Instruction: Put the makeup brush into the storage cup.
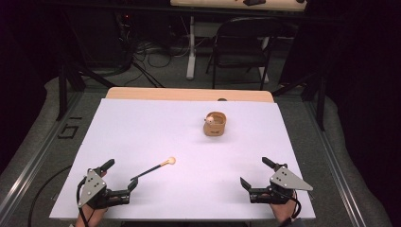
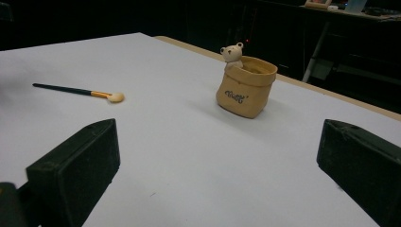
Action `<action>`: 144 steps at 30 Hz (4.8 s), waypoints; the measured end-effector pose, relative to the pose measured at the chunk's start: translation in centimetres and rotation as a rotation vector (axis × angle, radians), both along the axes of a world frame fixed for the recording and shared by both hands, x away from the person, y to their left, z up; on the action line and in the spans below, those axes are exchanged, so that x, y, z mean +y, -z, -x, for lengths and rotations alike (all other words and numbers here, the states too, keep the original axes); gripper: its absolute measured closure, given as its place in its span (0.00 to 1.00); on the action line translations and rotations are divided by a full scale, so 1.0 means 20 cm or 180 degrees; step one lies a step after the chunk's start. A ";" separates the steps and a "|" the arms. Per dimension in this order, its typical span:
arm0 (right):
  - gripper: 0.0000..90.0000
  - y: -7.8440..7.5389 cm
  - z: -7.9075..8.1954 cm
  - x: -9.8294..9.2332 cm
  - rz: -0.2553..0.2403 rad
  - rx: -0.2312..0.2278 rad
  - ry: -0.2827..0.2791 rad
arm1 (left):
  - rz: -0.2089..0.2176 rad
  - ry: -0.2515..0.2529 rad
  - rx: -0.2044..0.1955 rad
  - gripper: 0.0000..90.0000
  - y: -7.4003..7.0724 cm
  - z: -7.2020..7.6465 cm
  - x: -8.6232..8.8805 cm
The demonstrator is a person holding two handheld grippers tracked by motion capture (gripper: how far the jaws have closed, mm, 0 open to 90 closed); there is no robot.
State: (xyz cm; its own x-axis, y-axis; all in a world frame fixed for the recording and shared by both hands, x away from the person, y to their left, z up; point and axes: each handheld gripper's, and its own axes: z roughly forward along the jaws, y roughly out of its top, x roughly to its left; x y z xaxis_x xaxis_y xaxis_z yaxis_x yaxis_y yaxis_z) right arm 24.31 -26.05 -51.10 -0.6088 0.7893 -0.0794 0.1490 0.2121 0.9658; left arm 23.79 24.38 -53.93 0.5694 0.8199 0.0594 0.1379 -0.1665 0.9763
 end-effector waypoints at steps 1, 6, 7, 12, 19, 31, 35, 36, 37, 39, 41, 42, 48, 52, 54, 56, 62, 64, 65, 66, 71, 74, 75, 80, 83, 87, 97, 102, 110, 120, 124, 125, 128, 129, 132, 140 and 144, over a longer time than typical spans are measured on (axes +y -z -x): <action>0.00 0.00 0.00 0.00 -0.0008 0.0008 -0.0002 | 0.0004 0.0005 0.0002 0.00 0.00 0.00 0.00; 0.00 0.00 0.00 0.00 0.0004 -0.0015 -0.0015 | 0.0014 0.0009 -0.0007 0.00 0.00 0.00 0.00; 0.00 0.00 0.00 0.00 0.0004 -0.0015 -0.0015 | 0.0014 0.0009 -0.0007 0.00 0.00 0.00 0.00; 0.00 0.00 0.00 0.00 0.0024 -0.0004 -0.0005 | 0.0007 0.0015 -0.0015 0.00 0.00 0.00 0.00; 0.00 0.00 -0.01 0.01 0.0008 0.0000 -0.0020 | -0.0026 0.0008 -0.0015 0.00 -0.01 0.01 0.00; 0.00 0.00 0.00 0.00 0.0016 0.0031 -0.0015 | -0.0066 0.0099 -0.0015 0.00 -0.01 -0.04 -0.03; 0.00 0.01 -0.01 0.01 0.0007 0.0015 -0.0025 | -0.0053 0.0084 -0.0005 0.00 -0.01 -0.05 -0.03; 0.00 0.01 -0.01 0.01 -0.0001 0.0015 -0.0023 | -0.0053 0.0084 -0.0005 0.00 -0.01 -0.05 -0.03; 0.00 0.00 -0.01 0.01 0.0016 0.0039 -0.0024 | -0.0066 0.0084 0.0009 0.00 -0.01 -0.06 -0.03; 0.00 0.00 -0.01 0.01 0.0021 0.0042 -0.0025 | -0.0069 0.0083 0.0015 0.00 -0.01 -0.07 -0.03; 0.00 0.00 -0.01 0.01 0.0013 0.0036 -0.0023 | -0.0090 0.0088 0.0040 0.00 -0.01 -0.09 -0.04; 0.00 0.00 -0.01 0.01 0.0017 0.0045 -0.0027 | -0.0090 0.0088 0.0040 0.00 -0.01 -0.09 -0.04; 0.00 0.01 -0.01 0.01 0.0012 0.0042 -0.0030 | -0.0135 0.0122 0.0087 0.00 0.00 -0.12 -0.05; 0.00 0.01 -0.01 0.01 0.0026 0.0057 -0.0026 | -0.0189 0.0103 0.0130 0.00 0.00 -0.14 -0.06; 0.00 0.00 -0.01 0.01 0.0028 0.0050 -0.0024 | -0.0190 0.0103 0.0162 0.00 0.00 -0.16 -0.06; 0.00 0.00 -0.01 0.00 0.0030 0.0047 -0.0022 | -0.0182 0.0099 0.0176 0.00 0.00 -0.16 -0.06; 0.00 0.01 -0.01 0.01 0.0014 0.0043 -0.0016 | -0.0194 0.0117 0.0231 0.00 0.00 -0.20 -0.06; 0.00 0.01 -0.01 0.01 0.0013 0.0046 -0.0016 | -0.0211 0.0126 0.0265 0.00 -0.01 -0.21 -0.07; 0.00 0.01 -0.01 0.01 0.0014 0.0045 -0.0016 | -0.0209 0.0134 0.0279 0.00 -0.01 -0.22 -0.07; 0.00 0.01 -0.01 0.01 0.0015 0.0046 -0.0017 | -0.0203 0.0135 0.0304 0.00 -0.01 -0.22 -0.07; 0.00 0.01 -0.01 0.01 0.0031 0.0053 -0.0025 | -0.0207 0.0174 0.0377 0.00 -0.01 -0.25 -0.08; 0.00 0.00 -0.01 0.00 0.0036 0.0049 -0.0025 | -0.0247 0.0221 0.0464 0.00 -0.01 -0.28 -0.09; 0.00 0.00 -0.01 0.00 0.0038 0.0051 -0.0025 | -0.0247 0.0221 0.0464 0.00 -0.01 -0.28 -0.09; 0.00 0.01 -0.01 0.01 0.0028 0.0030 -0.0013 | -0.0307 0.0271 0.0556 0.00 -0.02 -0.30 -0.11; 0.00 0.01 -0.01 0.00 0.0040 0.0052 -0.0019 | -0.0340 0.0293 0.0592 0.00 -0.03 -0.31 -0.11; 0.00 0.01 -0.01 0.00 0.0046 0.0056 -0.0028 | -0.0405 0.0322 0.0664 0.00 -0.04 -0.33 -0.12; 0.00 0.01 -0.01 0.01 0.0029 0.0058 -0.0024 | -0.0514 0.0409 0.0889 0.01 -0.04 -0.37 -0.14; 0.00 0.01 -0.01 0.00 0.0013 0.0065 -0.0026 | -0.0596 0.0490 0.1065 0.01 -0.04 -0.39 -0.15; 0.00 0.01 -0.01 0.00 0.0020 0.0062 -0.0024 | -0.0625 0.0508 0.1224 0.00 -0.07 -0.42 -0.14; 0.00 0.01 -0.01 0.00 0.0009 0.0056 -0.0047 | -0.0681 0.0583 0.1281 0.02 -0.10 -0.44 -0.14; 0.00 0.01 -0.01 0.00 0.0000 0.0050 -0.0042 | -0.0721 0.0586 0.1368 0.00 -0.11 -0.45 -0.15; 0.00 0.01 -0.01 0.00 0.0000 0.0050 -0.0042 | -0.0717 0.0614 0.1383 0.00 -0.12 -0.46 -0.14; 0.00 0.00 -0.01 0.00 0.0013 0.0050 -0.0051 | -0.0761 0.0613 0.1433 0.00 -0.13 -0.47 -0.15; 0.00 0.00 -0.01 0.00 0.0014 0.0047 -0.0051 | -0.0780 0.0598 0.1432 0.00 -0.14 -0.48 -0.15; 0.00 0.00 -0.01 0.00 0.0013 0.0043 -0.0051 | -0.0827 0.0594 0.1475 0.00 -0.15 -0.49 -0.16; 0.00 0.00 -0.01 0.00 0.0012 0.0052 -0.0051 | -0.1036 0.0589 0.1630 0.00 -0.18 -0.52 -0.18; 0.00 0.01 -0.01 0.00 0.0003 0.0051 -0.0050 | -0.1161 0.0621 0.1751 0.00 -0.19 -0.53 -0.19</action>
State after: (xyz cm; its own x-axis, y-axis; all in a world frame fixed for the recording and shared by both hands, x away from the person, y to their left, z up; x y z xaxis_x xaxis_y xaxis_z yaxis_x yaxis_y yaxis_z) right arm 24.48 -26.00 -51.21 -0.6222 0.7797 -0.0703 0.1612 0.2154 0.9631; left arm 34.48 20.54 -50.18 0.7311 0.6817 -0.0278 0.5314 -0.5434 0.6499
